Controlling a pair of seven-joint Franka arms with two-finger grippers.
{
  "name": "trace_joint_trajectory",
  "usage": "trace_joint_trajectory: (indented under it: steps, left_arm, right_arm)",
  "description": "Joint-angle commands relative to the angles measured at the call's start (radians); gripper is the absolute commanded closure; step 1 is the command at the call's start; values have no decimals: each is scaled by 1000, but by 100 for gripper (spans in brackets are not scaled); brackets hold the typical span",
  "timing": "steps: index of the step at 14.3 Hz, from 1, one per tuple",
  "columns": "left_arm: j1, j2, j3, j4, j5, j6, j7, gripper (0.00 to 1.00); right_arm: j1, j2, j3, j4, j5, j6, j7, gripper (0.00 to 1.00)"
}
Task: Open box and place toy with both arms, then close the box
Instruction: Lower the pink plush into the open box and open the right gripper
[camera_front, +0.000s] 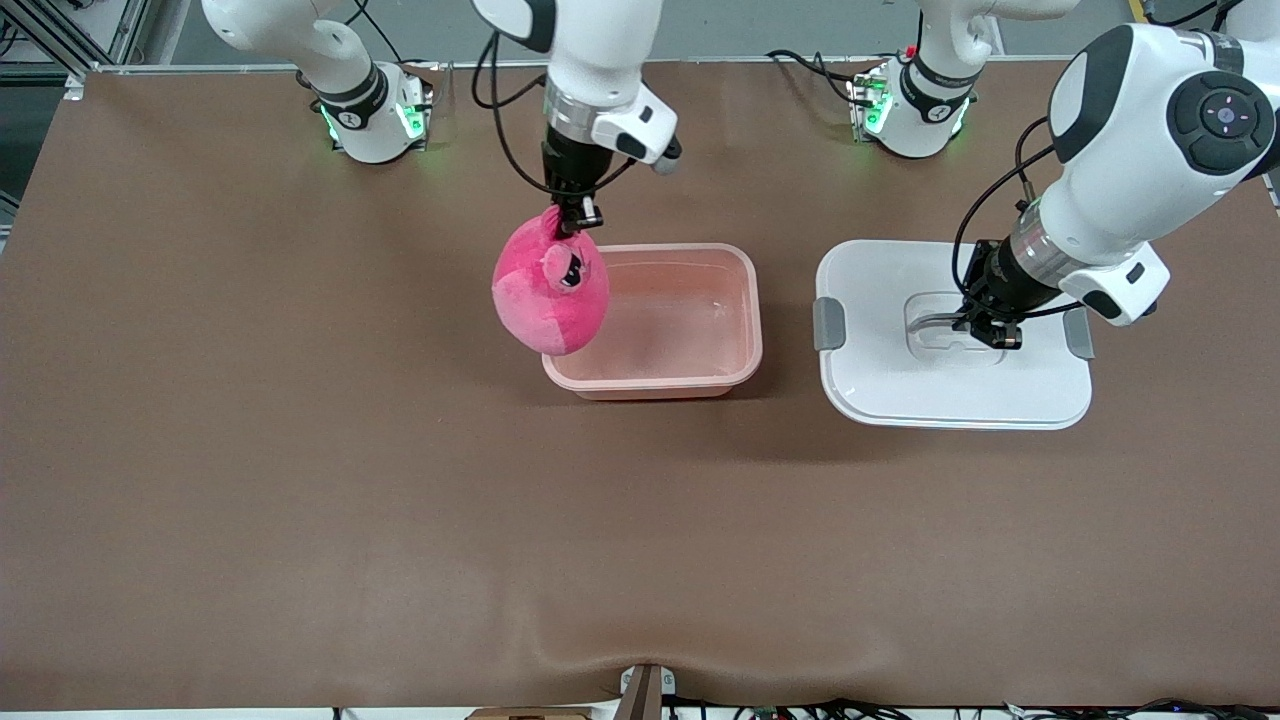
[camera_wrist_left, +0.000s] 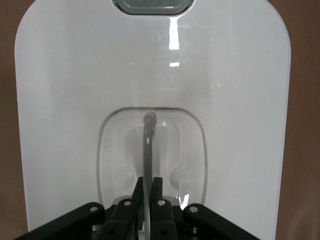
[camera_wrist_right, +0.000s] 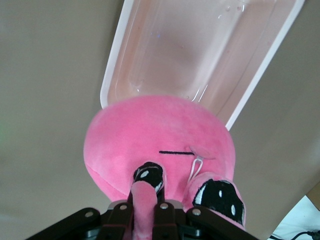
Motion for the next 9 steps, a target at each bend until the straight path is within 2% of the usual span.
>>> trace_joint_trajectory:
  steps: [1,9]
  left_arm:
    - [32,-31,-10,-23,-17,-9,31,100]
    - [54,-33,-10,-22,-17,-8,96,100]
  right_arm:
    - [29,51,-13,51,-30,-36,23,100]
    - [43,105,-14,68,-47,-49,24,100]
